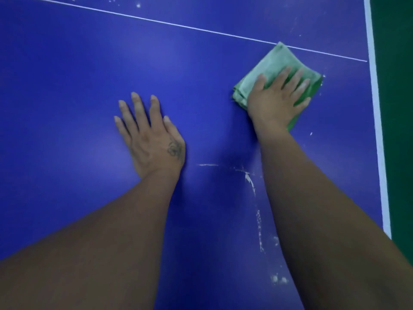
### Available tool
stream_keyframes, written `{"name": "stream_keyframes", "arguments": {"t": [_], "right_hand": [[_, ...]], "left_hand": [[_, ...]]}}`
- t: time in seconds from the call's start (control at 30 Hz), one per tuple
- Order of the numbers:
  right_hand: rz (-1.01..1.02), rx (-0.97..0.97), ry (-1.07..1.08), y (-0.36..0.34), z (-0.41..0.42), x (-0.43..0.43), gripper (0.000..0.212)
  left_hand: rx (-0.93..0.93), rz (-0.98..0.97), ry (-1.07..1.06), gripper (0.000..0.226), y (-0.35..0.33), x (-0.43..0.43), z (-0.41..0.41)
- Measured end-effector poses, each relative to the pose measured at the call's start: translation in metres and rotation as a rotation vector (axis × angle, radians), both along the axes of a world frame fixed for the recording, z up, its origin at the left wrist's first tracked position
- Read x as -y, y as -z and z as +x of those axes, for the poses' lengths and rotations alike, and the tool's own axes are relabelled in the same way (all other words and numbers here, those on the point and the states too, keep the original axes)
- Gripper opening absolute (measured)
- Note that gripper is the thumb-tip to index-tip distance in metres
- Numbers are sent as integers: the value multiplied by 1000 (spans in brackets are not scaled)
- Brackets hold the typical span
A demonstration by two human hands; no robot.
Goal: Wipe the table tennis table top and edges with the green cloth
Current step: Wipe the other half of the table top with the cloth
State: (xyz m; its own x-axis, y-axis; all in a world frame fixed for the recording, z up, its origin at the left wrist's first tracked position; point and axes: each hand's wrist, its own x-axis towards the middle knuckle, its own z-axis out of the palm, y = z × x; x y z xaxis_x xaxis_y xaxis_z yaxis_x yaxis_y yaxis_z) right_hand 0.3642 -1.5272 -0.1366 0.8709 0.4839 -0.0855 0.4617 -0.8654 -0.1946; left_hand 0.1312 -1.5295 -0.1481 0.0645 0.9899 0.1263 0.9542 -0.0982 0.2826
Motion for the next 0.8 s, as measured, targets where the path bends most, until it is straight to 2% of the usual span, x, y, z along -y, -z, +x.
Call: {"name": "stream_keyframes", "arguments": {"t": [0.13,0.17,0.2,0.3,0.4,0.47,0.53,0.67,0.73,0.8], "right_hand": [[-2,57,-211,-1,-88,21,76],[1,81,-284,1,-112,36,76],[7,102,-350,3,-132,55,76],[50,142,-508,7,-143,112,74],[53,161,-618,9,-102,152,74],[17,156,-555,7,-66,162,75],[-13,106,-401,5,-42,157,77],[-4,75,-159,7,-55,130,76],[-1,75,-138,6,-81,119,76],[-13,91,-232,5,-114,119,76]], "left_hand": [[358,39,-58,45,-8,4,-12],[397,44,-64,45,-10,6,-19],[341,39,-41,47,-12,10,-30],[9,24,128,53,-5,30,-61],[-58,15,151,54,-4,37,-73],[-69,23,128,55,-3,36,-71],[-95,14,121,57,-1,35,-69],[-98,-17,130,59,-2,35,-70],[-87,-21,132,58,-4,35,-69],[-87,-30,136,58,-6,37,-69]]}}
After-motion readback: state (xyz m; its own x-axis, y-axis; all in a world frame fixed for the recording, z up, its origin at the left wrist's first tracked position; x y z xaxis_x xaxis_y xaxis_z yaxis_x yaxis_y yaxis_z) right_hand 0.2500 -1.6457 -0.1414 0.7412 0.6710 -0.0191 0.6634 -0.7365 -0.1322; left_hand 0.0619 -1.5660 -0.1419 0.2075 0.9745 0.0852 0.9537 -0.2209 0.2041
